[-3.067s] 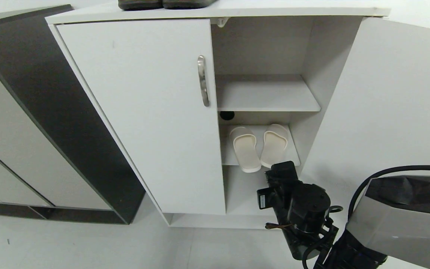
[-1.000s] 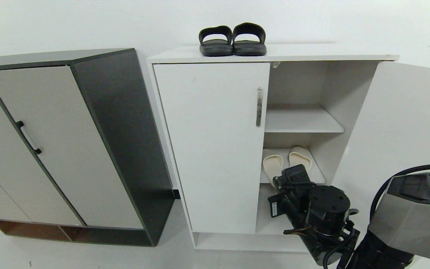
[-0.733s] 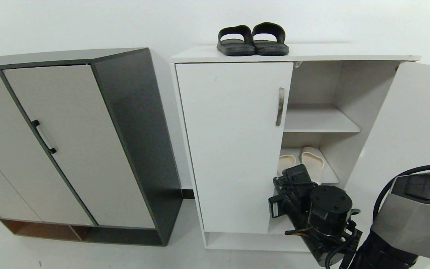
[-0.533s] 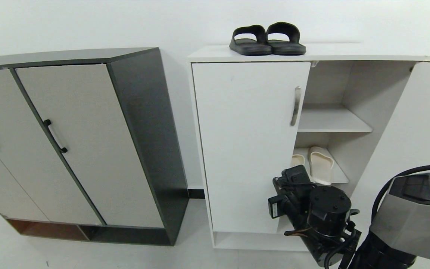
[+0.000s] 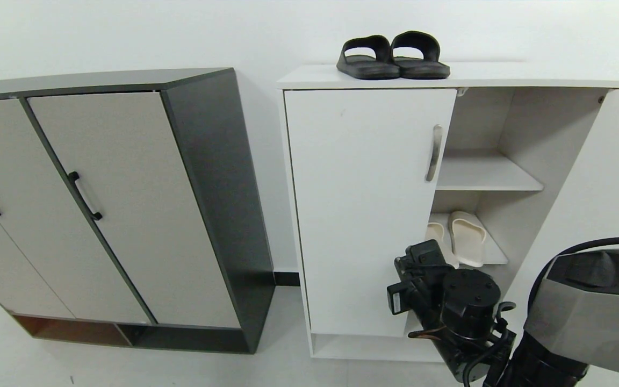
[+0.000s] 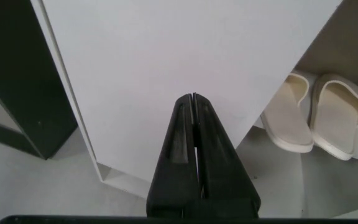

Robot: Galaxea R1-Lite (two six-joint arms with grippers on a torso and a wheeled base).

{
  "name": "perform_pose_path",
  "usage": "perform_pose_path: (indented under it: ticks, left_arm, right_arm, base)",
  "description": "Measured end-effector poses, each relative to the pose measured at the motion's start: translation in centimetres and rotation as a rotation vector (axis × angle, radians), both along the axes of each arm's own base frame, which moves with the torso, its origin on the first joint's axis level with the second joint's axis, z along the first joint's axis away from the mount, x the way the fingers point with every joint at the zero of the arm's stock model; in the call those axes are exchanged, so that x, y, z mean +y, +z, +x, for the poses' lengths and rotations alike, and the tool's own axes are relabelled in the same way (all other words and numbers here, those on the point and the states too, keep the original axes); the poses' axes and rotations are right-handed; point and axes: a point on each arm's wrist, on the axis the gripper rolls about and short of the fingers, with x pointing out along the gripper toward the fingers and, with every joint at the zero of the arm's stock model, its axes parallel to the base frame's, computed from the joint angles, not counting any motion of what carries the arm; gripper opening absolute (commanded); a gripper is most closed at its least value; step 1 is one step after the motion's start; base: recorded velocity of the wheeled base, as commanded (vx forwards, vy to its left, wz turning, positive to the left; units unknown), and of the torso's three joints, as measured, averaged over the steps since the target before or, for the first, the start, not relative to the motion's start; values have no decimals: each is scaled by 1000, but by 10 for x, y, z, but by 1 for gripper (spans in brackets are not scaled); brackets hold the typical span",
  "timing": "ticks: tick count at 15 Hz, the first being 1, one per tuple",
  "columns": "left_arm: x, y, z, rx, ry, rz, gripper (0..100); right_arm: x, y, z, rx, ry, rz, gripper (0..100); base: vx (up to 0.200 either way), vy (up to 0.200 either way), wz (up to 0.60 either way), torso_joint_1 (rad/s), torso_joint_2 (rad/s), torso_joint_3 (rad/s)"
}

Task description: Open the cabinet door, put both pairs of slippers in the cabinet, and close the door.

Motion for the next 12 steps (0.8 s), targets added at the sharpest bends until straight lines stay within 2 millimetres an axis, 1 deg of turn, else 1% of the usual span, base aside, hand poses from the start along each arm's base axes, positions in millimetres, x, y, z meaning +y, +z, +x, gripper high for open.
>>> perform_pose_path:
  ticks: [12]
  left_arm:
    - [0,0,0,0,0,0,0]
  right_arm:
    - [0,-1,-1,-4,3,-1,0]
  base:
    - [0,0,0,0,0,0]
